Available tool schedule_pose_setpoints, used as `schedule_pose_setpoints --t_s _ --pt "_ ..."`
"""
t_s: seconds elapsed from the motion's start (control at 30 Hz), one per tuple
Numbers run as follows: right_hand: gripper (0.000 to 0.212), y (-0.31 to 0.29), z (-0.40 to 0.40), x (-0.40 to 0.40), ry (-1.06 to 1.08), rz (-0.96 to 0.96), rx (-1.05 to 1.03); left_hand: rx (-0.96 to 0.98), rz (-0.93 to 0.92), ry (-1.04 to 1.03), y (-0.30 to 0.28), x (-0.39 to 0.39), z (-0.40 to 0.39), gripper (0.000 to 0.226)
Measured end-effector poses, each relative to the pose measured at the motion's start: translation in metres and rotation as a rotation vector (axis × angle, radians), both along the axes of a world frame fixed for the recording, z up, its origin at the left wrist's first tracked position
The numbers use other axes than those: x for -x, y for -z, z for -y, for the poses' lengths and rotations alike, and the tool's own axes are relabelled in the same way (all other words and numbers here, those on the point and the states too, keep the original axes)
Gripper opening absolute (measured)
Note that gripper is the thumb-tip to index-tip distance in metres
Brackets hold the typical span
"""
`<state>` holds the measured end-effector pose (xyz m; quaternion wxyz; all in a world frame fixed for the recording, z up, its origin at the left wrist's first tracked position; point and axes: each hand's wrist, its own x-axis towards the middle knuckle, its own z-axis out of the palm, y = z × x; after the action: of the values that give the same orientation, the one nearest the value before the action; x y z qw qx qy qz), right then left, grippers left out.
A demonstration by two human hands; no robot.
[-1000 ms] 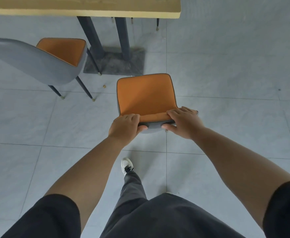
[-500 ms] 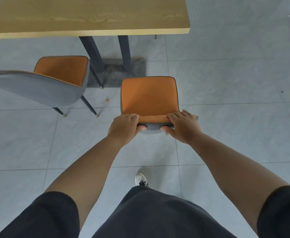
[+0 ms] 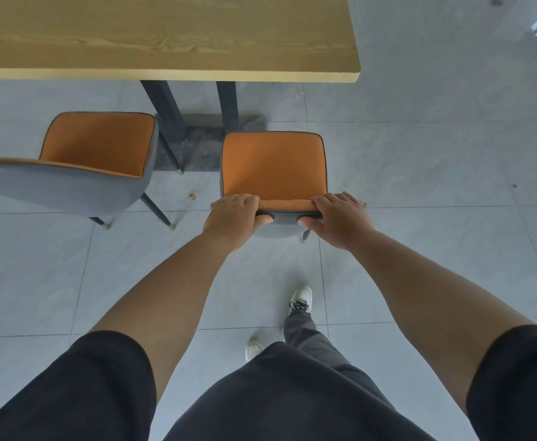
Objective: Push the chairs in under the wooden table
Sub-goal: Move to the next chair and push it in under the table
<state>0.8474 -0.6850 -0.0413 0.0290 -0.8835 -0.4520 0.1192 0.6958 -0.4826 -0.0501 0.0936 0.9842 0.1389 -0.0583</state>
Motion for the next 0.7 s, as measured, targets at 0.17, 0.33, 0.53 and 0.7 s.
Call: schedule_pose_setpoints --t_s 0.17,0.33,0.53,0.7 --pt "0.065 0.001 -0.023 -0.039 -0.007 0.002 -0.013 0.032 -0.013 -0.019 -0.003 -0.038 -0.022 0.051" --pt "0.065 0.000 -0.042 -0.081 -0.038 -0.006 -0.019 0.054 -0.058 -0.059 -0.007 -0.076 -0.038 0.052" --pt "0.069 0.000 -0.031 -0.107 -0.083 0.014 0.025 0.051 -0.010 -0.009 0.003 -0.091 -0.027 0.056" --pt "0.067 -0.004 -0.032 -0.101 -0.070 0.001 0.013 0.063 -0.011 -0.008 0.001 -0.088 -0.029 0.052"
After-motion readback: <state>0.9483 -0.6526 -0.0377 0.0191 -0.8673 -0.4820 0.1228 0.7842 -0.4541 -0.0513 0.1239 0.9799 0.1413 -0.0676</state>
